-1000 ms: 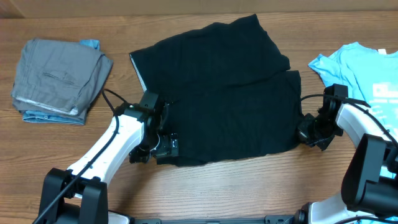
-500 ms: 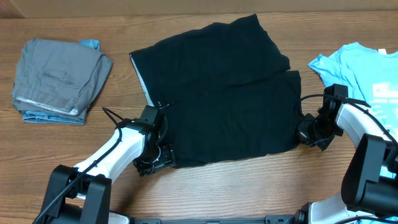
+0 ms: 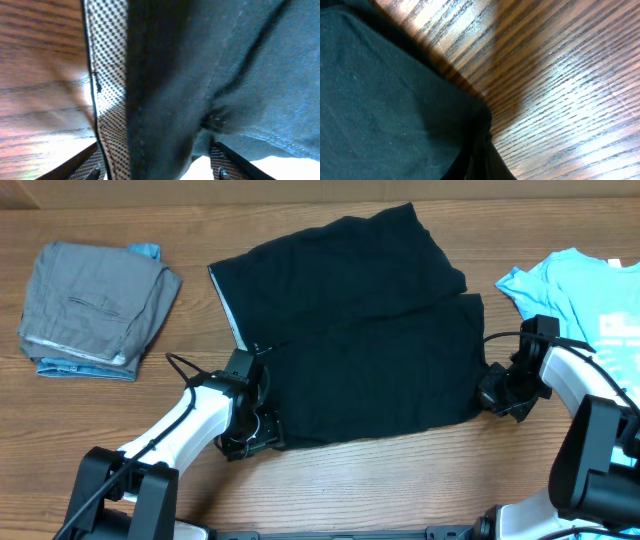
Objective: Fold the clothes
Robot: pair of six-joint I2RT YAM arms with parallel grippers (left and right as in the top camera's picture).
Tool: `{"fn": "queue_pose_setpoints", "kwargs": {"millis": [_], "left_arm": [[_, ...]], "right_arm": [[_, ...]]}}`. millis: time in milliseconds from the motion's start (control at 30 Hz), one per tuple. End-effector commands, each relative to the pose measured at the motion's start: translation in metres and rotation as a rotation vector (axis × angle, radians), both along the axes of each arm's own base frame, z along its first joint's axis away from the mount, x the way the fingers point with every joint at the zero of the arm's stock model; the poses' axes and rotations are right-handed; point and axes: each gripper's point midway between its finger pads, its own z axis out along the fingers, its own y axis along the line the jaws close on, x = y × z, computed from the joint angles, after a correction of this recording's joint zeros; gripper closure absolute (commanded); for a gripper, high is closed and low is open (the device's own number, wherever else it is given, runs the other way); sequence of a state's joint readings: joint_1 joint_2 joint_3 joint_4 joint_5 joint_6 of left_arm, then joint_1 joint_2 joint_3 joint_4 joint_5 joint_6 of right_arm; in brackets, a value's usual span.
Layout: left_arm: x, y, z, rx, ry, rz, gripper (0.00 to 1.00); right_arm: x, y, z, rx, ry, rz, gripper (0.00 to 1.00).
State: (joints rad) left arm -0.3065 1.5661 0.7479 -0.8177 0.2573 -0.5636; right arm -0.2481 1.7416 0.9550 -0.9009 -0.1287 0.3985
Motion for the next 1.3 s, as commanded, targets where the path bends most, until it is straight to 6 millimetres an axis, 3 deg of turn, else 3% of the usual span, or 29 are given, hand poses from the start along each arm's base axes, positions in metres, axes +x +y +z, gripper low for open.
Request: {"fn": "queue_pose_setpoints", "kwargs": {"millis": [0, 133, 200, 333, 367, 400, 433, 567, 700, 833, 1000, 1267], "left_arm": [[0.004, 0.032, -0.011, 0.197, -0.027, 0.082, 0.35], [0.018, 0.027, -0.012, 0.176, -0.081, 0.115, 0.45], [0.022, 0.026, -0.012, 0.172, -0.098, 0.116, 0.55], [0.024, 0.025, -0.012, 0.166, -0.103, 0.113, 0.62], [0.024, 0.025, -0.012, 0.165, -0.103, 0.105, 0.71], [0.023, 0.025, -0.012, 0.165, -0.101, 0.101, 0.91], [0.021, 0.025, -0.011, 0.164, -0.092, 0.099, 0.96], [0.008, 0.021, -0.01, 0.129, -0.046, 0.028, 0.96], [-0.007, 0.025, -0.001, 0.142, 0.009, 0.021, 0.96], [-0.013, 0.026, 0.022, 0.123, -0.031, 0.025, 0.96], [-0.028, 0.031, 0.068, 0.086, -0.152, 0.044, 0.96], [-0.057, 0.041, 0.093, 0.076, -0.191, 0.074, 0.96]], "right_arm": [[-0.009, -0.002, -0.005, -0.016, 0.026, 0.008, 0.92], [-0.009, -0.002, -0.005, -0.016, 0.027, 0.008, 0.92], [-0.009, -0.002, -0.005, -0.016, 0.027, 0.008, 0.92], [-0.008, -0.002, -0.005, -0.017, 0.023, 0.008, 0.92], [-0.008, -0.002, -0.005, -0.017, 0.023, 0.008, 0.92], [-0.008, -0.002, -0.005, -0.017, 0.024, 0.008, 0.92], [-0.008, -0.002, -0.005, -0.017, 0.025, 0.008, 0.96], [-0.005, -0.003, 0.001, -0.016, 0.015, 0.036, 0.96], [0.006, -0.006, 0.027, -0.02, 0.002, 0.036, 0.96], [0.013, -0.008, 0.05, -0.027, -0.023, 0.039, 0.96], [0.012, -0.008, 0.087, -0.04, -0.07, 0.054, 0.96], [-0.004, -0.012, 0.13, -0.111, -0.148, 0.059, 0.96]]}}
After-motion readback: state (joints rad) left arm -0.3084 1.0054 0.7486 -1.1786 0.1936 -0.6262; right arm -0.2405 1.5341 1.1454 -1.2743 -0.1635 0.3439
